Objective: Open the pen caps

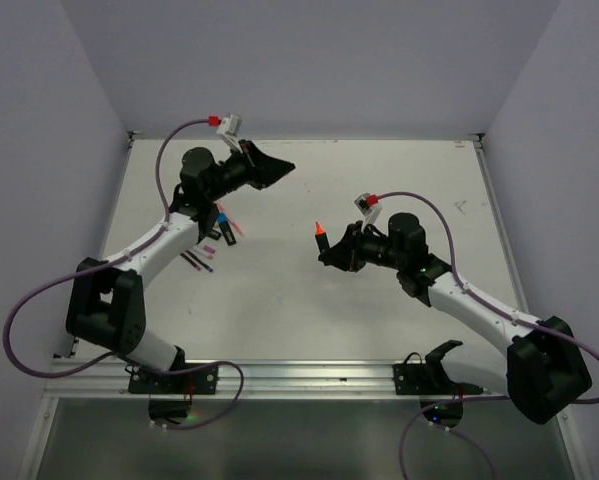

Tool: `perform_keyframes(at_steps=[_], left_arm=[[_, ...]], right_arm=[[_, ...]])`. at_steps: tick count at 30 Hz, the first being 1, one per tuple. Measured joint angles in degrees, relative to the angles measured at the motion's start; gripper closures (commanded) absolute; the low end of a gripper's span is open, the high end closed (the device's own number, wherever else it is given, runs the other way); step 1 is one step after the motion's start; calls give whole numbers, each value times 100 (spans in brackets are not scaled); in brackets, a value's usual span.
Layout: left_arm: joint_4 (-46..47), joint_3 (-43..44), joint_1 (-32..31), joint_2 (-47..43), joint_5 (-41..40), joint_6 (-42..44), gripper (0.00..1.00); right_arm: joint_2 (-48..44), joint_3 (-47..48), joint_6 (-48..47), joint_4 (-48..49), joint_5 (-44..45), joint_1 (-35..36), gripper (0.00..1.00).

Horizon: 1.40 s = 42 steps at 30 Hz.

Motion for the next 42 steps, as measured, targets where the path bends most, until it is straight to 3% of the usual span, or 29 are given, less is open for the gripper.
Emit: perform_keyframes(at_steps=[9, 20, 24, 27, 35, 38, 39, 42], left_arm=[[-1340, 258, -297, 1543, -649, 356, 97], [-1665, 695, -754, 3012, -903, 404, 82], [-1674, 695, -857, 3222, -955, 398, 74], [-1672, 691, -898, 3287, -1019, 389, 61], [-1604, 533, -920, 3309, -1185, 295, 47], [-1495, 468, -922, 3263, -1207, 273, 33], [-1484, 442, -922, 3217, -1222, 264, 24], [-1593, 306, -931, 2959, -1403, 286, 15]], right_arm=[[-531, 118, -531, -1755, 1742, 0, 100], [-603, 118, -597, -2297, 2345, -2, 100], [-592, 116, -619, -2295, 2457, -2, 100], [-525, 116, -651, -2258, 2553, 0, 100], [26, 116, -752, -2135, 2588, 0, 100], [234, 136, -767, -2094, 2623, 0, 100], [330, 173, -769, -2092, 2658, 0, 100], [654, 365, -763, -2083, 2743, -2, 100]])
